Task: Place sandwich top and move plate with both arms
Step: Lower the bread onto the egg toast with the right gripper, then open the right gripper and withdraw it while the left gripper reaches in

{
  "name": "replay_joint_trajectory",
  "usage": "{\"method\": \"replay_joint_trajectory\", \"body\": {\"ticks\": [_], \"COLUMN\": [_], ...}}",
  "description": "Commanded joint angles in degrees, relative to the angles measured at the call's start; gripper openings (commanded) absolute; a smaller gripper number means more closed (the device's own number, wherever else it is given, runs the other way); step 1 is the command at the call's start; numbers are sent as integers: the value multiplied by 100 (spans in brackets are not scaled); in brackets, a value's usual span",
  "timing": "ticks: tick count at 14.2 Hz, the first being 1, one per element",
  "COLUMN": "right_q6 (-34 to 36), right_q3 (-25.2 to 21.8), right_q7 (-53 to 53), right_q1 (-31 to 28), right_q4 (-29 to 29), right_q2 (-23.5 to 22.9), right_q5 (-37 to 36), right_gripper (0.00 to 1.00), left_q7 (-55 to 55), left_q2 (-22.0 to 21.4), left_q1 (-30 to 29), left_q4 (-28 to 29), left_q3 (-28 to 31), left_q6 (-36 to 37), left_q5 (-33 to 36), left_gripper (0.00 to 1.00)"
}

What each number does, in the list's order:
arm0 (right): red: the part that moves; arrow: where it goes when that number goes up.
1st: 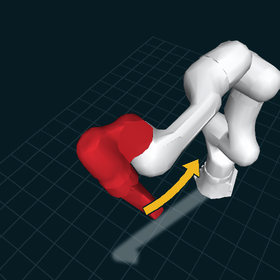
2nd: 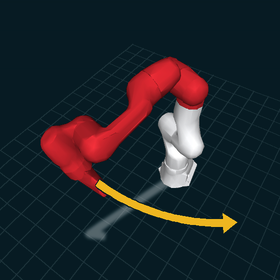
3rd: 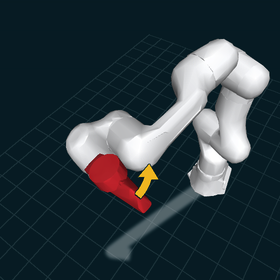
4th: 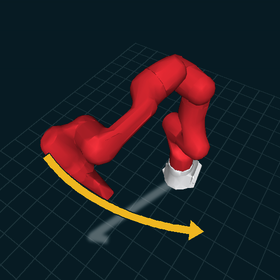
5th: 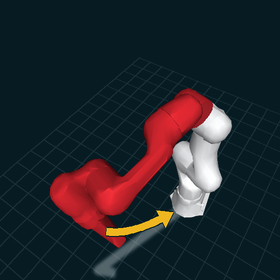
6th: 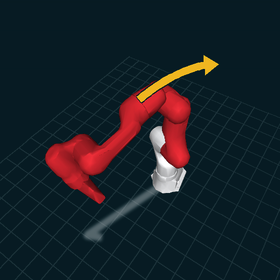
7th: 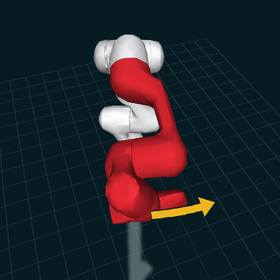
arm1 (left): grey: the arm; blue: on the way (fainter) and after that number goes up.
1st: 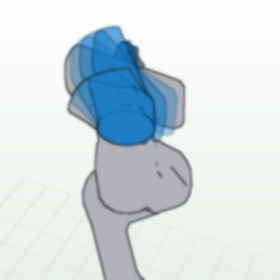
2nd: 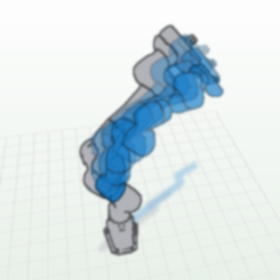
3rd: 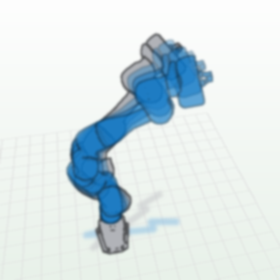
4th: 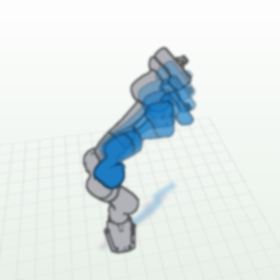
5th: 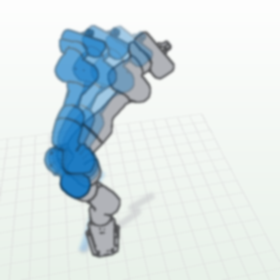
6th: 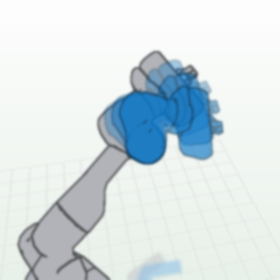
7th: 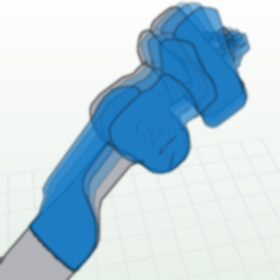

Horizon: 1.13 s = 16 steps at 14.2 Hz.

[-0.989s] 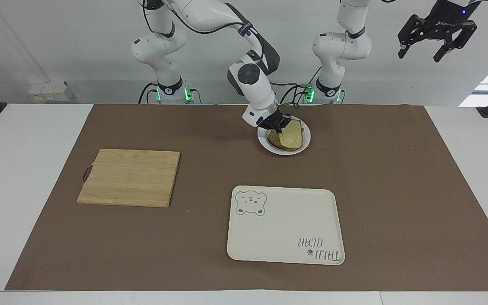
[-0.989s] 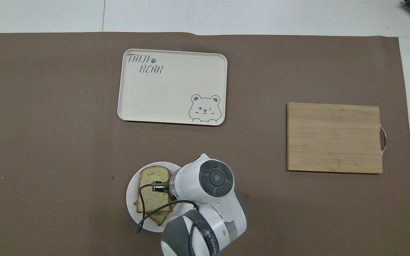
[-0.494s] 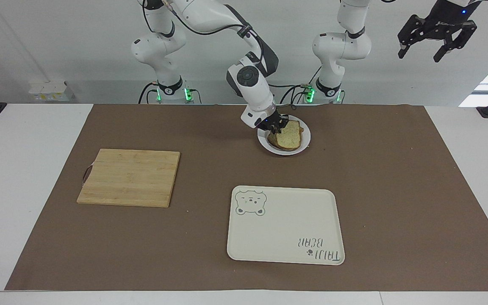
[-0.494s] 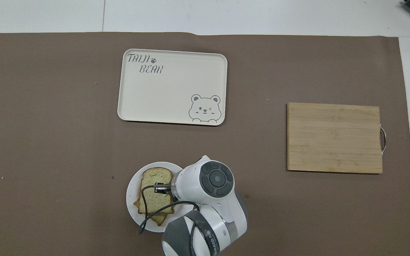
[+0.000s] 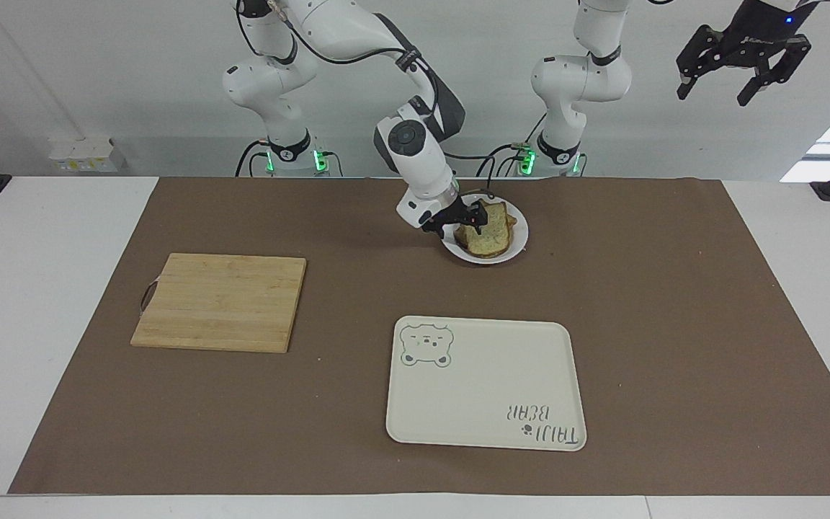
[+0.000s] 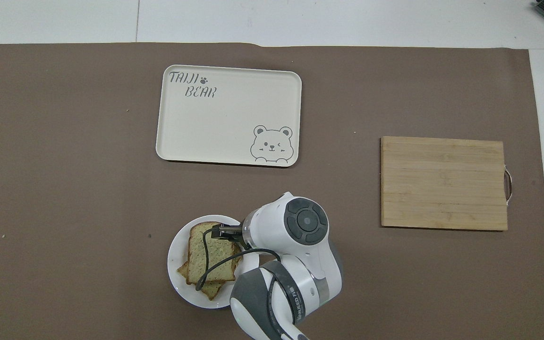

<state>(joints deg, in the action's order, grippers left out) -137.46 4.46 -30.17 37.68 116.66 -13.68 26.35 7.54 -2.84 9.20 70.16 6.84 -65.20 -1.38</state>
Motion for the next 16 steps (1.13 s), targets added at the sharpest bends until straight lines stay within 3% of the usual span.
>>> {"method": "replay_joint_trajectory", "body": {"ticks": [1, 5, 7, 9, 13, 16], "right_q6": [-27, 35, 306, 570, 1062, 1625], "right_q3": [20, 11, 11, 11, 20, 2], "right_q7": [99, 116, 116, 107, 134, 116], "right_q1": [-278, -735, -1016, -1245, -1755, -1843], "right_q4": [-82, -127, -144, -153, -345, -688], "right_q2": [59, 233, 435, 646, 928, 937], "right_q5": [-454, -998, -1499, -1764, -2353, -2529], "right_gripper": [100, 100, 100, 100, 100, 100], "left_q7": [-43, -78, -60, -52, -7, 71], "left_q2": [-137, -181, -339, -611, -1349, -1456], "left_q1": [-23, 73, 3, -6, 3, 73], "left_q4": [173, 225, 601, 1224, 2999, 3958], "left_q3": [-34, -175, -157, -148, -148, -157], "left_q6": [-46, 78, -54, -325, -1318, -2056], "left_q5": [50, 24, -352, -486, -880, -1170], "left_gripper": [100, 100, 100, 100, 100, 100]}}
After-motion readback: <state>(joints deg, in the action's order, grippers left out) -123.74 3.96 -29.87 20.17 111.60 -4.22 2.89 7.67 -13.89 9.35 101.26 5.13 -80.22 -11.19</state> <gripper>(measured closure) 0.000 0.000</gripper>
